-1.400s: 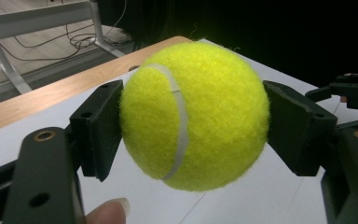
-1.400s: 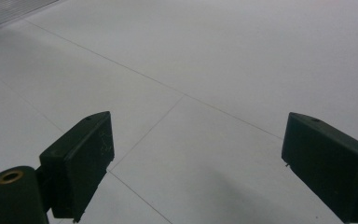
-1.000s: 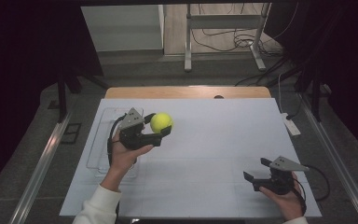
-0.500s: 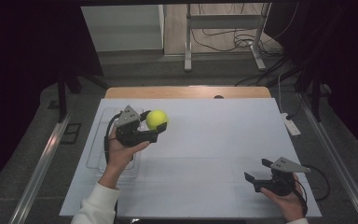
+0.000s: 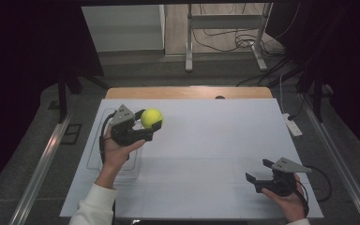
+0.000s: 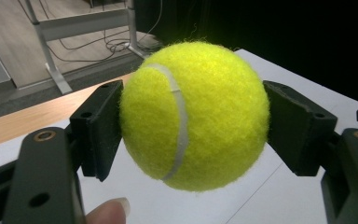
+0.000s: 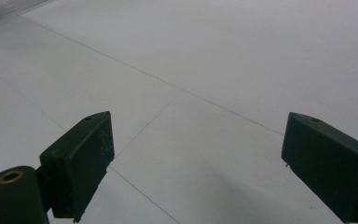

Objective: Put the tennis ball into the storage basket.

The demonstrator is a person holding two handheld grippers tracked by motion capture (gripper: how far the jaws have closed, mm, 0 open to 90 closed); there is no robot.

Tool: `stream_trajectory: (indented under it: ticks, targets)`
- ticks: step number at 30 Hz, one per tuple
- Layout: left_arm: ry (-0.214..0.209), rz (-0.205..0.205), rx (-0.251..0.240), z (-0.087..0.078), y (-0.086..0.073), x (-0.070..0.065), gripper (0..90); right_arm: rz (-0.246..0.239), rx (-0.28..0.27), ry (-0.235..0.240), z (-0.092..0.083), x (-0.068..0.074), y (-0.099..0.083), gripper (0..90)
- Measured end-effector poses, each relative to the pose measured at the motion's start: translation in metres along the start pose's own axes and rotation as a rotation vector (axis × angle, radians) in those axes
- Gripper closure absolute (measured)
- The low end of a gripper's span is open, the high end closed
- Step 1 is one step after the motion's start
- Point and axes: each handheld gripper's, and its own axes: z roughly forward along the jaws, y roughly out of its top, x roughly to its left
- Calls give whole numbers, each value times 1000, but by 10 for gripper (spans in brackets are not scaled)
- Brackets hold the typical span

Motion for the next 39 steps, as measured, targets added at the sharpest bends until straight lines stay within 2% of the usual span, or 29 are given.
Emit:
stream_trajectory:
  ticks: [24, 39]
  targets:
    - [84, -23, 6, -7, -6, 19, 265, -3, 3, 4, 2, 0, 1, 95]
    - [117, -53, 2, -12, -10, 32, 265, -7, 5, 3, 3, 0, 1, 95]
